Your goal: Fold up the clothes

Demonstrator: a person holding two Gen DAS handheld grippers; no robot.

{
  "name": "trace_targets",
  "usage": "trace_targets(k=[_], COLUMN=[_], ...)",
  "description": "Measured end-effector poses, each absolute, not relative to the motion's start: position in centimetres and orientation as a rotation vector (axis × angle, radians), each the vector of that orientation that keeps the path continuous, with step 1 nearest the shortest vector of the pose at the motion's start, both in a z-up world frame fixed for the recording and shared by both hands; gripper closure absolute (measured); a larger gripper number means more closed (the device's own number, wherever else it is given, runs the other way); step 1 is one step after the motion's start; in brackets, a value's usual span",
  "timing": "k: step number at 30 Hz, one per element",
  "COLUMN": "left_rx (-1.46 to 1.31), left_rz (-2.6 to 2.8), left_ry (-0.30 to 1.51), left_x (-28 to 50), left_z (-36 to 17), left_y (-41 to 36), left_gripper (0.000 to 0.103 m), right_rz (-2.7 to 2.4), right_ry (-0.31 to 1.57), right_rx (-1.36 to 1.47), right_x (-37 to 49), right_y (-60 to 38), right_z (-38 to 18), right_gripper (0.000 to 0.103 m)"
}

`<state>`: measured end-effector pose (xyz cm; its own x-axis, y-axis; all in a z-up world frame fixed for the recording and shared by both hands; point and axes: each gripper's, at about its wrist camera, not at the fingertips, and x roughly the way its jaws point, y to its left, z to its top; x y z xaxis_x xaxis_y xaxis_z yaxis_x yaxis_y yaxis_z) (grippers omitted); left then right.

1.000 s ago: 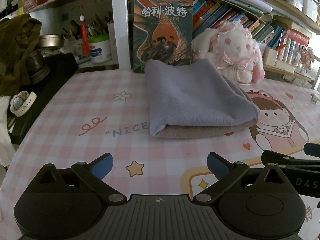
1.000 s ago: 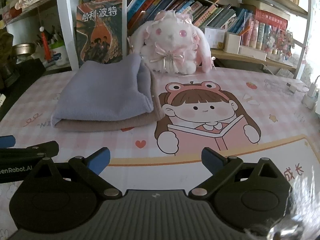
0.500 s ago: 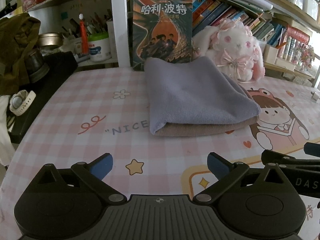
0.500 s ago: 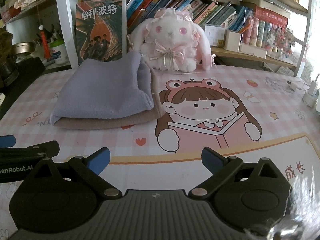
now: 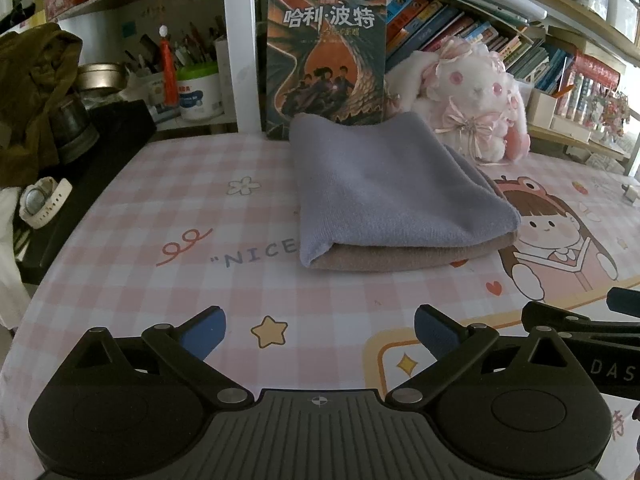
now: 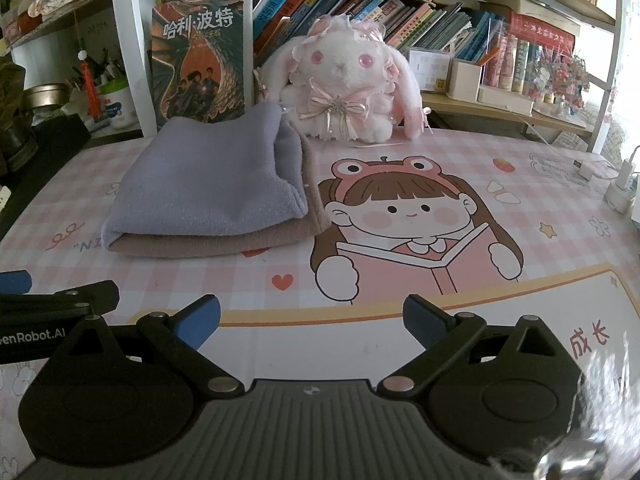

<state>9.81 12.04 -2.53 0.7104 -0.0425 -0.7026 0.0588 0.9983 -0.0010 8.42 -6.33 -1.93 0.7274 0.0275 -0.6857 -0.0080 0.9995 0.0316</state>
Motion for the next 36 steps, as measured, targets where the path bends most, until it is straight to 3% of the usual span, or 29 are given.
trace_targets(k=[36], left_rx=[0.009], left_rz=[-0.061], left_ry=[0.764], left_x=[9.92], left_z=[-2.54], left_y=[12.35], left_gripper=[0.000], right_rz=[0.008], right_ry=[0.765], right_rx=[0.034], right_x=[8.58], right_y=[-6.28], right_z=[-2.07], right_gripper=[0.004])
